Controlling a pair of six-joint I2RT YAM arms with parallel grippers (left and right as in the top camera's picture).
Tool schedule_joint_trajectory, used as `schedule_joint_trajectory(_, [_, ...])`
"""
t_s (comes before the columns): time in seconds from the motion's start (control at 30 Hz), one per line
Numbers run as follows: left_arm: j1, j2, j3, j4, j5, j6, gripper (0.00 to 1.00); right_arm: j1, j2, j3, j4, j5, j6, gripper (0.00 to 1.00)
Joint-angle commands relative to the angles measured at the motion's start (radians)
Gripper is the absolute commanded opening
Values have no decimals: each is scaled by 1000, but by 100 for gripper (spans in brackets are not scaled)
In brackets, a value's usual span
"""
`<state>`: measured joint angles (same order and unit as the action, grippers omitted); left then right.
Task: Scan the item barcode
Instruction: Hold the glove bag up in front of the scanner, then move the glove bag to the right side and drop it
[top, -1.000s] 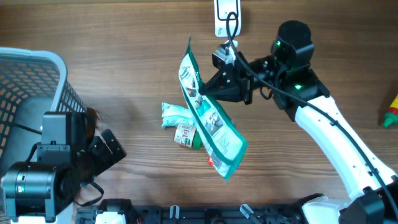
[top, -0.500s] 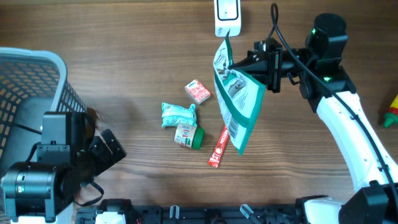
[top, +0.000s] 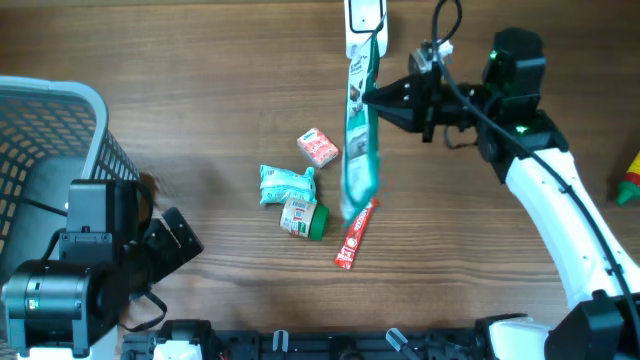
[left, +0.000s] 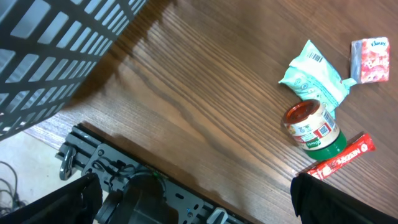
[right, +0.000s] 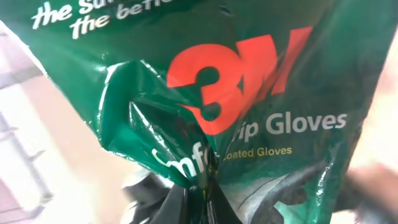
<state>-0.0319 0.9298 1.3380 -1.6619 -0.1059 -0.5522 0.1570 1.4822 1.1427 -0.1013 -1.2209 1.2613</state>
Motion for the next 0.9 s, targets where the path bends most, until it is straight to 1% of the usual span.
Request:
schedule_joint_trajectory(0.0, [-3,0,0,0,5,-10,100,26,1,-6,-274,591,-375,4])
schedule_joint_trajectory(0.03, [-3,-1,0,0,5,-10,100,25,0,-6,-388,799,-311,4])
schedule_joint_trajectory(0.07, [-3,-1,0,0,5,-10,100,25,0,-6,-425,876,-251,4])
schedule_joint_trajectory(0.13, [-3,0,0,0,5,-10,100,25,0,-6,-468,982,-57,4])
schedule_joint_trajectory(0.2, [-3,0,0,0,5,-10,100,25,1,-6,-443,1032,125,4])
schedule_joint_trajectory(0.27, [-3,-1,0,0,5,-10,100,25,1,-6,-396,1118,262,5])
schedule_joint_trajectory(0.3, [-3,-1,0,0,5,-10,100,25,4,-6,-361,1152,280,5])
schedule_joint_trajectory(0.37, [-3,-1,0,0,5,-10,100,25,39,-2,-221,1193,287,5])
schedule_joint_trajectory(0.4, [-3,0,0,0,5,-10,100,25,95,22,-137,1204,303,5])
schedule_joint_trajectory(0.47, [-3,-1,0,0,5,-10,100,25,193,87,-65,1230,326,5])
schedule_joint_trajectory(0.5, [-3,0,0,0,5,-10,100,25,269,164,-34,1238,329,5])
schedule_joint_trajectory(0.53, [-3,-1,0,0,5,-10,100,24,338,234,-34,1244,327,5])
schedule_joint_trajectory(0.6, [-3,-1,0,0,5,-10,100,24,554,509,-45,1256,303,5])
schedule_joint_trajectory(0.67, [-3,0,0,0,5,-10,100,15,740,797,-110,1256,302,5])
schedule_joint_trajectory(0.73, [-3,-1,0,0,5,-10,100,10,866,1011,-185,1299,301,5])
schedule_joint_trajectory(0.77, [-3,-1,0,0,5,-10,100,8,903,1072,-206,1323,299,5])
schedule_joint_trajectory(0.8, [-3,-1,0,0,5,-10,100,8,921,1096,-207,1345,283,5])
schedule_joint_trajectory(0.87, [-3,-1,0,0,5,-10,100,8,927,1096,-219,1406,270,5])
